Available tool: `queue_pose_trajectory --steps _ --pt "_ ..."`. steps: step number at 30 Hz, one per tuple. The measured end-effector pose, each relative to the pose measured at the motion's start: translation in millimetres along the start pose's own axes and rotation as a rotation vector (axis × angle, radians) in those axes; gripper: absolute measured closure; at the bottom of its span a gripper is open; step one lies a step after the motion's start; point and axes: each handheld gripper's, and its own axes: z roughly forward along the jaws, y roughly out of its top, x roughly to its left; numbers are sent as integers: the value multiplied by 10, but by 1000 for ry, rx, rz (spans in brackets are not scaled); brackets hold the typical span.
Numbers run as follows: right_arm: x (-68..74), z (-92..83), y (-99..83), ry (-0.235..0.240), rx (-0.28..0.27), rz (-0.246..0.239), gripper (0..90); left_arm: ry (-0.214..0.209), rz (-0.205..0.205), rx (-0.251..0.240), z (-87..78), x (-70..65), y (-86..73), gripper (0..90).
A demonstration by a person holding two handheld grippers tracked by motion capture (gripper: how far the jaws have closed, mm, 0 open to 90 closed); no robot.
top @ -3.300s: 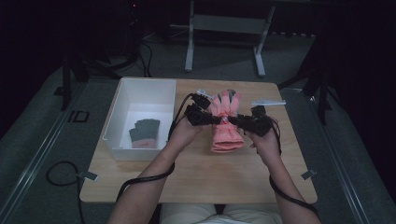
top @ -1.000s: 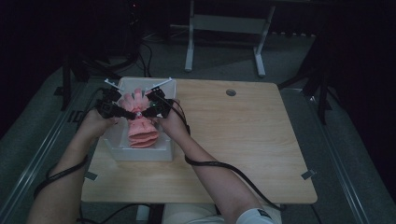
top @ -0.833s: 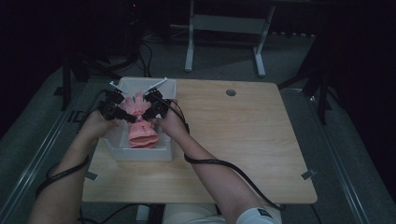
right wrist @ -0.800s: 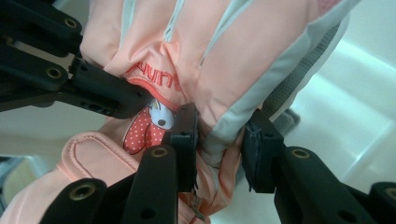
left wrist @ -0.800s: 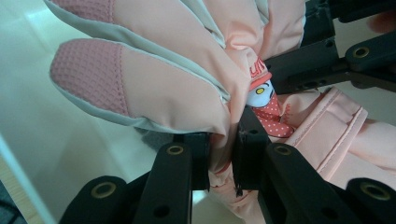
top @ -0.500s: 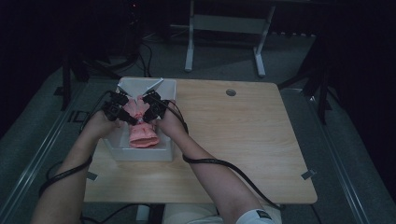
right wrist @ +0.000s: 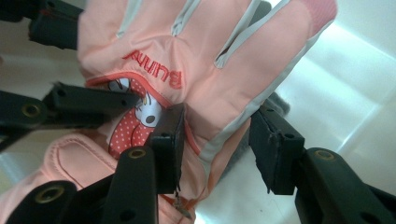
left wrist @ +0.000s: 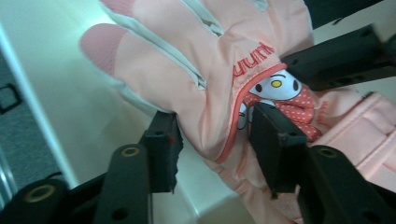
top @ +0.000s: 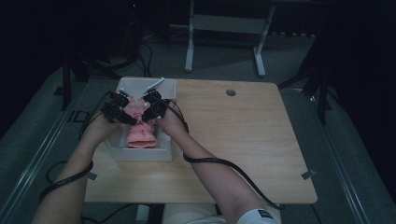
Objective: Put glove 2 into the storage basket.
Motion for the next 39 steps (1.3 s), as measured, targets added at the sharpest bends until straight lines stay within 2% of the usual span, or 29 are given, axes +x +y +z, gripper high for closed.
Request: queue_pose_trajectory --steps 1,2,3,4,7,8,10,11,12,13,16,17,20,21,26,30,31,32,33,35,37,38,39 --pt "-10 -13 -3 12 -15 4 520 29 -10 -20 -28 9 -16 504" --pt "-10 -13 -3 12 -15 4 520 29 -10 -20 -28 9 -16 493" --pt "-18 -26 -6 17 -29 7 516 46 -18 -31 -47 19 -24 493" --pt "-18 -39 -7 23 -42 9 510 30 -32 -53 -83 48 -43 482" --pt "-20 -67 -17 38 -57 -8 507 6 -37 -57 -104 54 -57 455" --pt "-19 -81 -18 50 -58 -5 506 26 -26 -50 -116 35 -67 455" --pt "-15 -112 -20 52 -65 -12 503 28 -30 -60 -128 27 -73 453" --pt "-15 -130 -20 57 -69 -13 503 6 -31 -73 -155 14 -83 452" --pt "-15 -130 -20 57 -69 -13 503 6 -31 -73 -155 14 -83 450" --pt "-5 -174 -30 71 -80 -22 502 4 -25 -88 -189 -14 -84 450" --pt "-3 -217 -37 73 -90 -29 498 2 -23 -101 -230 -40 -78 450" --pt "-15 -297 -49 74 -110 -40 490 -3 -16 -115 -277 -73 -70 450" --pt "-43 -394 -69 92 -133 -37 490 -8 -14 -127 -308 -117 -51 452" --pt "-46 -426 -79 85 -141 -47 490 -12 1 -130 -327 -170 -25 452" --pt "-70 -492 -121 89 -149 -55 482 -21 21 -154 -387 -282 19 452" --pt "-148 -648 -213 110 -197 -65 476 -51 46 -188 -472 -396 66 453" --pt "-169 -686 -232 109 -206 -67 474 -51 46 -188 -472 -396 66 452" --pt "-169 -686 -232 109 -206 -67 474 -79 41 -203 -490 -407 77 452" --pt "-192 -734 -257 114 -218 -67 474 -85 35 -212 -497 -417 83 452" --pt "-223 -834 -303 121 -241 -80 452 -84 43 -225 -517 -451 99 448" --pt "-223 -834 -303 121 -241 -80 452 -85 41 -234 -527 -471 102 442" --pt "-257 -940 -378 120 -264 -119 401 -119 53 -247 -546 -551 108 416" --pt "-282 -966 -402 121 -268 -120 380 -139 47 -250 -545 -575 112 404"
